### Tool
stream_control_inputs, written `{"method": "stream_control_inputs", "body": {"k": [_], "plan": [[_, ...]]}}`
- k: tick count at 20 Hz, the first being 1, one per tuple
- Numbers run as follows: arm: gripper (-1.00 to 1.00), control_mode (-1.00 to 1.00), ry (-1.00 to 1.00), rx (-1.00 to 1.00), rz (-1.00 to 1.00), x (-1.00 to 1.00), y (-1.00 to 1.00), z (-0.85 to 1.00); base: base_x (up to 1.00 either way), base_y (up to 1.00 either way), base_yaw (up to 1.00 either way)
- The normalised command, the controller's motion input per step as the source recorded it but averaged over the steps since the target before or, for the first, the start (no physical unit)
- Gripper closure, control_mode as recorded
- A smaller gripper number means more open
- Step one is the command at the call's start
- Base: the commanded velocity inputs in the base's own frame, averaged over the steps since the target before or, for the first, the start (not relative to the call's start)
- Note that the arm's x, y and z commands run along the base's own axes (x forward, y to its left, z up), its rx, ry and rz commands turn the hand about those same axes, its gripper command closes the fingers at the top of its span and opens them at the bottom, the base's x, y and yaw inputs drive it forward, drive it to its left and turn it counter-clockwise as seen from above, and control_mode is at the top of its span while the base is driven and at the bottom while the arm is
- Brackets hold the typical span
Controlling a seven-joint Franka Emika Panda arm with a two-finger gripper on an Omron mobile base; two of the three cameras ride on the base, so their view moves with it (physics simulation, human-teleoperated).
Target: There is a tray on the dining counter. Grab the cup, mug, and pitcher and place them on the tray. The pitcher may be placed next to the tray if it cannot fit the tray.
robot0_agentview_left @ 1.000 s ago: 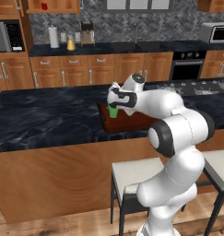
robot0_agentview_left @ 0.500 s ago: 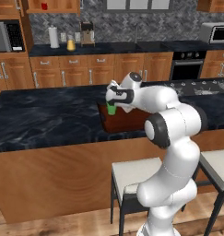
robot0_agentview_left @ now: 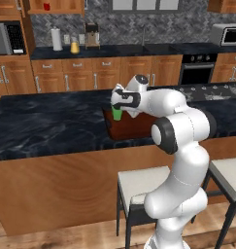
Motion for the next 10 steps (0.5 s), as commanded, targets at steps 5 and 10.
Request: {"method": "stream_control_inputs", "body": {"k": [5,10], "plan": [[1.00,-1.00,0.00,0.00,0.00,0.00,0.00,0.00,0.00,0.00,0.00],[1.00,-1.00,0.00,0.00,0.00,0.00,0.00,0.00,0.00,0.00,0.00]]}}
